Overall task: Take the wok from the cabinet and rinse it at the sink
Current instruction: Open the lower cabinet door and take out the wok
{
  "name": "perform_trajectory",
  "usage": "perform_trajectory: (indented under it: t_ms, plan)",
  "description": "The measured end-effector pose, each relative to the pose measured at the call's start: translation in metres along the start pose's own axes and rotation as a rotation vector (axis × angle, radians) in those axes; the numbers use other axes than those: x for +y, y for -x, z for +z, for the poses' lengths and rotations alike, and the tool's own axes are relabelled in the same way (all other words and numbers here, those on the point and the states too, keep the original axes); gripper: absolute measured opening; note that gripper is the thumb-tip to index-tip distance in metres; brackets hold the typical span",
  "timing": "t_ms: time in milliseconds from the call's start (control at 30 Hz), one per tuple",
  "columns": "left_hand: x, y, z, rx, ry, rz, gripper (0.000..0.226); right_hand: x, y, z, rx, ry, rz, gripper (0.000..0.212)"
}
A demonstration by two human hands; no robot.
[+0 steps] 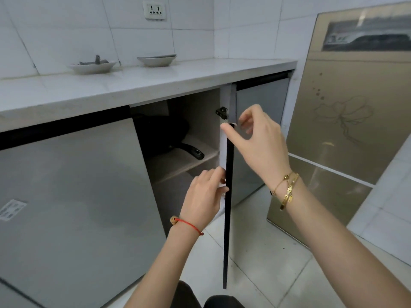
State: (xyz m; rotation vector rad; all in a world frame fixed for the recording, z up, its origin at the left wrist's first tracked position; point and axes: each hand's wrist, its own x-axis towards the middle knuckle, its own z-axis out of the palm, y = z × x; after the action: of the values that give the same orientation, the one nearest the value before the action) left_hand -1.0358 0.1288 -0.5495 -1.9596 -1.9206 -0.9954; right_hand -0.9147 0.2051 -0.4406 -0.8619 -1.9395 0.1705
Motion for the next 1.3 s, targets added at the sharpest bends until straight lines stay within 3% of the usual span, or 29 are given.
perform_trajectory:
  t_ms: [333,733,1300]
  plan:
    - [0.015,-0.013,0.027,-0.008,-0.004,0.089,0.018,0.021,0.013,-0.028,0.124,0.120,-0.075,0.034]
    - [0.055,-0.031,0.061,0.017,0.127,0.140,0.063,0.059,0.009,-0.059,0.089,0.245,-0.096,0.030]
    - [0.092,-0.064,0.114,-0.022,0.151,0.219,0.070,0.116,-0.008,-0.098,0.048,0.336,-0.114,0.027]
